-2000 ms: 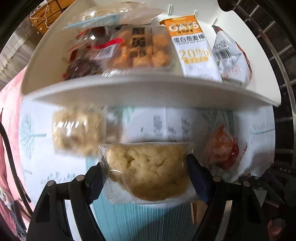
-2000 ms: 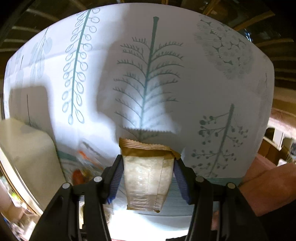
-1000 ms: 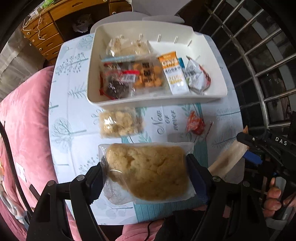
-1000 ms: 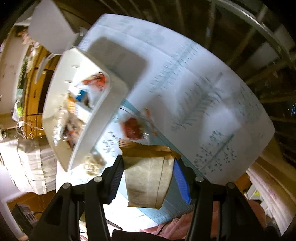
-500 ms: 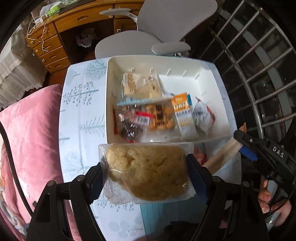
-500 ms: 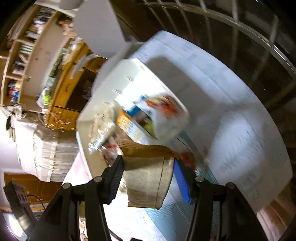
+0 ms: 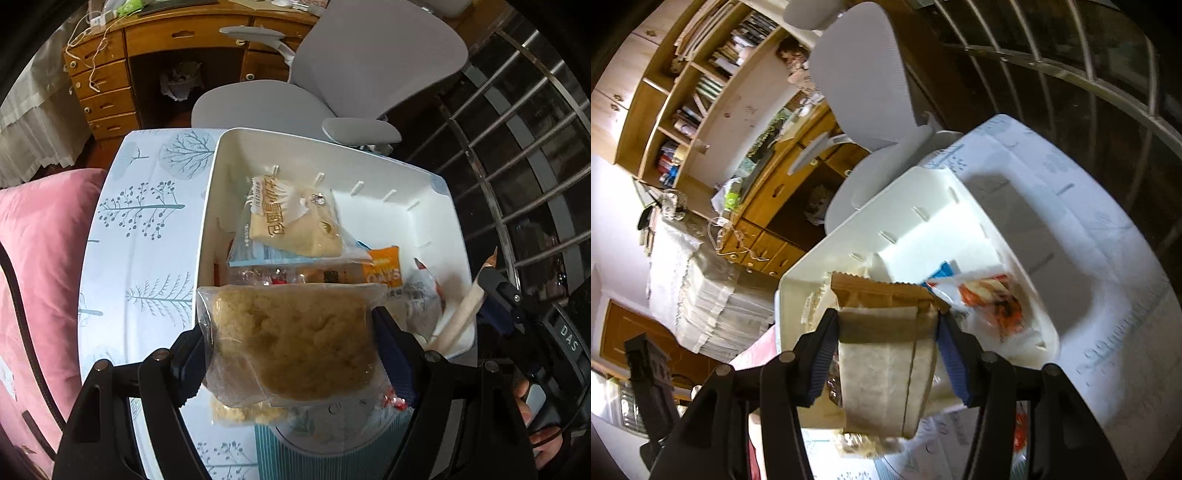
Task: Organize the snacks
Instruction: 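Carry both bags into the white tray and open both tools to release them, then withdraw both tools toward the last cake bag and the red packet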
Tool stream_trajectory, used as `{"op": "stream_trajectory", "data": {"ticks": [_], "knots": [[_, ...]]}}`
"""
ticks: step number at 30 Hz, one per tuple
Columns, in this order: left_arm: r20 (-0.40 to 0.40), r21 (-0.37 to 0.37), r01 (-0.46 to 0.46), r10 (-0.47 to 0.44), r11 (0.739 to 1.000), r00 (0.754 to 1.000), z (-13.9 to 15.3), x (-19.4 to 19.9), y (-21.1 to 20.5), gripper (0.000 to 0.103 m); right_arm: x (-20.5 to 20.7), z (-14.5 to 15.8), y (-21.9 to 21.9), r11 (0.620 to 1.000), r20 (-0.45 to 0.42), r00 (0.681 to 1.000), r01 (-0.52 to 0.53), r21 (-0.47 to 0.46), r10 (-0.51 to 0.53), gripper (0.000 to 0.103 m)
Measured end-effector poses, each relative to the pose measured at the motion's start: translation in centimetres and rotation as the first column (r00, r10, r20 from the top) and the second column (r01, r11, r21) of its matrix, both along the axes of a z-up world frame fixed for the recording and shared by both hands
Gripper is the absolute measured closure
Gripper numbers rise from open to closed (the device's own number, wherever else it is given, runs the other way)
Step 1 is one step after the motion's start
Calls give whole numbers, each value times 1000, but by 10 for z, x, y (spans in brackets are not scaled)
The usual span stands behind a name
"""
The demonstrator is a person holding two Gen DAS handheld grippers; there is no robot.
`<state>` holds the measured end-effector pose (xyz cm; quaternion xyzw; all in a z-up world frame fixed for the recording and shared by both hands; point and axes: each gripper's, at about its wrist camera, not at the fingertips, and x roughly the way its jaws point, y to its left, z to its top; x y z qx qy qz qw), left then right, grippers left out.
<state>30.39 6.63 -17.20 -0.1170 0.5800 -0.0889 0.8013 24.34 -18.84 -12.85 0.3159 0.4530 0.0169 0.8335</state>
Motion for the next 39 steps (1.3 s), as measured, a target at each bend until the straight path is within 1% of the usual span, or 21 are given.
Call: {"op": "stream_trajectory", "data": {"ticks": [2, 4, 5, 6, 8, 14, 23, 26, 30, 35, 39], "knots": [[-10, 3, -14, 14, 1000, 1000, -6, 3, -1, 23, 5, -4, 1, 1000, -3, 1000, -11, -8, 11, 49], [-24, -14, -27, 27, 1000, 999, -9, 4, 0, 18, 8, -8, 0, 1000, -14, 1000, -16, -15, 15, 48], [-31, -24, -33, 32, 999, 999, -10, 4, 0, 12, 10, -10, 0, 1000, -26, 1000, -17, -17, 17, 47], [-35, -25, -37, 36, 999, 999, -10, 3, 0, 11, 11, -12, -1, 1000, -39, 999, -19, -17, 18, 46], [-41, -17, -32, 31, 999, 999, -9, 0, 0, 11, 11, -14, -4, 1000, -53, 999, -6, -17, 5, 40], [-58, -3, -18, 18, 1000, 998, -1, -12, 1, 11, 2, -9, -11, 1000, -52, 998, 16, -23, -17, 39], [-19, -9, -6, 5, 1000, 1000, 26, -41, 6, 11, -29, 19, -20, 999, -11, 999, 36, -39, -37, 38], [-12, -12, -12, 12, 1000, 1000, 32, -54, 10, 11, -43, 29, -22, 998, 5, 1000, 27, -65, -27, 36], [-20, -15, -23, 23, 1000, 1000, 32, -66, 16, 11, -55, 34, -24, 994, 6, 1000, 7, -113, -6, 36], [-65, -10, -40, 39, 999, 997, 18, -79, 22, 11, -73, 32, -20, 980, -7, 999, -54, -190, 54, 36], [-111, 0, -35, 35, 999, 993, 1, -85, 22, 11, -87, 22, -15, 962, -19, 995, -101, -254, 100, 36]]}}
